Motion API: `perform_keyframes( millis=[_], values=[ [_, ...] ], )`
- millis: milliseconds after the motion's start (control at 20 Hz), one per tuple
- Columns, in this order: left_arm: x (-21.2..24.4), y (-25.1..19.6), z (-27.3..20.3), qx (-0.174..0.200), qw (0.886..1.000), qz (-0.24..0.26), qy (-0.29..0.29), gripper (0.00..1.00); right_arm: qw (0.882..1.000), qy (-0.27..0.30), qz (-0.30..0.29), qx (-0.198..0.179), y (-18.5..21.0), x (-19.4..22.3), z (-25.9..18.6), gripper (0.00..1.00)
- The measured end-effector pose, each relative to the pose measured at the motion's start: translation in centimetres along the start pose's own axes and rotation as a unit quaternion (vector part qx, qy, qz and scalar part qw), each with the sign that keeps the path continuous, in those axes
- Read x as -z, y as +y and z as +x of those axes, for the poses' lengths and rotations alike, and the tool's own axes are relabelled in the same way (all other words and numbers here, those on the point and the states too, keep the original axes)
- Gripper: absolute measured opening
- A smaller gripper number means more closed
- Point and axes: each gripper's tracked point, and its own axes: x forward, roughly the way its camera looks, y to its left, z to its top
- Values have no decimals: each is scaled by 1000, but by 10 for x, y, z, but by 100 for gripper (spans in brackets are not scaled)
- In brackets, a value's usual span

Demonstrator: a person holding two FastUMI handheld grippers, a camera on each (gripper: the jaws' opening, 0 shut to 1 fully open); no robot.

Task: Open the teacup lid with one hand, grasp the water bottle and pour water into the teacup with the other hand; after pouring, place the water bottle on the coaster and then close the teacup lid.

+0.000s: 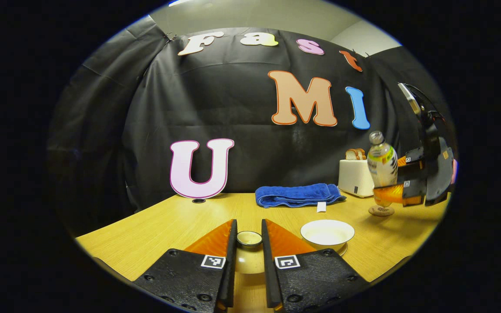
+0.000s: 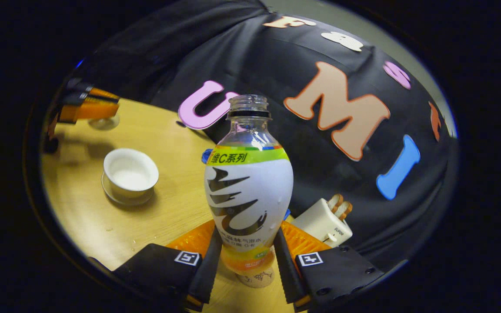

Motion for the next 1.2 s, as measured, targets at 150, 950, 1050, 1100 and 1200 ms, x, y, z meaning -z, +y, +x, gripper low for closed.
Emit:
perform_keyframes(
  millis=[150,950,1050,1100,1200],
  values=[
    [1,0,0,0,1000,0,0,26,994,-3,109,6,-37,7,8,69],
    [1,0,0,1,1000,0,-1,26,959,23,281,-16,-65,92,33,65],
    [0,0,1,1,1000,0,-1,26,959,25,282,-22,-63,94,33,68],
    [0,-1,1,1,1000,0,-1,26,959,27,280,-21,-63,96,33,67],
    [1,0,0,1,1000,1,-1,26,960,25,280,-20,-62,95,34,69]
  ],
)
